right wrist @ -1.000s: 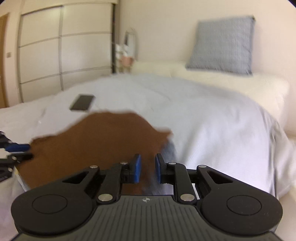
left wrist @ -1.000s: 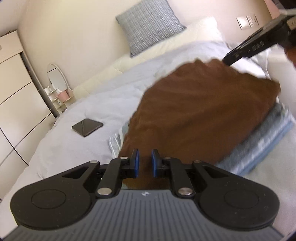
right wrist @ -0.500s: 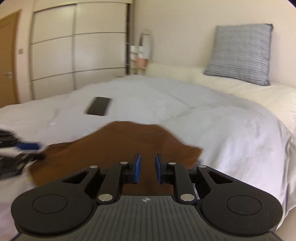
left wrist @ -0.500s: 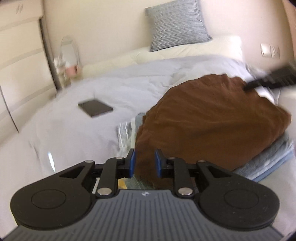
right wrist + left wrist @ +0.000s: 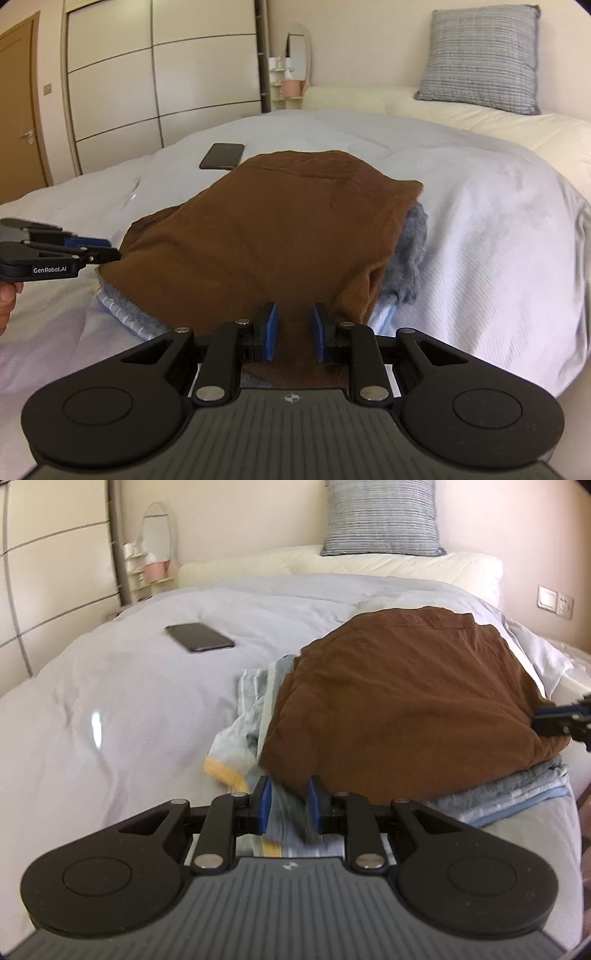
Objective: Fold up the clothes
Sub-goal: 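Lay the brown shorts flat onto the clothes stack with both grippers, then open both grippers and withdraw from the stacked shorts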
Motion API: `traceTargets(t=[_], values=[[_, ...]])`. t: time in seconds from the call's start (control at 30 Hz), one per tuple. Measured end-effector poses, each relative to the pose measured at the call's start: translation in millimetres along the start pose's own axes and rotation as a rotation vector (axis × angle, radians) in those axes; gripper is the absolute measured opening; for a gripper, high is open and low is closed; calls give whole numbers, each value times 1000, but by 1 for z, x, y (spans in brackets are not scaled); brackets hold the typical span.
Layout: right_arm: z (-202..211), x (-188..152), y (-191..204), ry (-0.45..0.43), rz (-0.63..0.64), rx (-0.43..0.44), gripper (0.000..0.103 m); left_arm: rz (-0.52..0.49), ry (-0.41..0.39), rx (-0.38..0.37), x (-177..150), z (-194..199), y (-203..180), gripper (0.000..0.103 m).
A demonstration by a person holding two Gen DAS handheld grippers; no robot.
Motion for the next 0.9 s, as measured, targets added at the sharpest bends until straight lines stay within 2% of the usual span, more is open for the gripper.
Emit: traceTargets(t=[0.1,0.17,0.3,0.37,0.4,0.43,0.47,0.53,0.7,0.9], values=[[20,-10,2,-16,-42,-22,31,50,17,10,-19,18,0,18],[36,-15,7,-32,-83,-47,45,81,21,12,-34,30,-2,34],[61,-34,17,-35,-175,-87,59,114,56,14,-57,36,-13,48],[62,-40,21,-18,-205,-102,72,99,75,36,-66,34,-20,71],[61,-42,22,-8,-218,-108,74,84,81,56,-70,33,-23,79],[60,-44,24,3,-230,-115,77,69,87,78,-73,31,-26,96],[59,-45,26,8,-238,-118,83,60,94,104,-75,30,-27,102],[54,-47,33,21,-224,-145,93,58,103,118,-78,28,-27,102],[32,-58,45,83,-245,-144,95,58,130,112,-80,25,-26,102],[14,-63,49,136,-275,-139,100,19,148,88,-77,20,-27,102]])
Point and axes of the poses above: each gripper's, at about its wrist camera, not at the fingertips, and z roughly against the way its jaws point, y to its left, x to its top, the point moved 6 cm from there along -z, roughly the way its jaws point, and after that the axes turned 8 degrees about z, right-handed, at the moved point
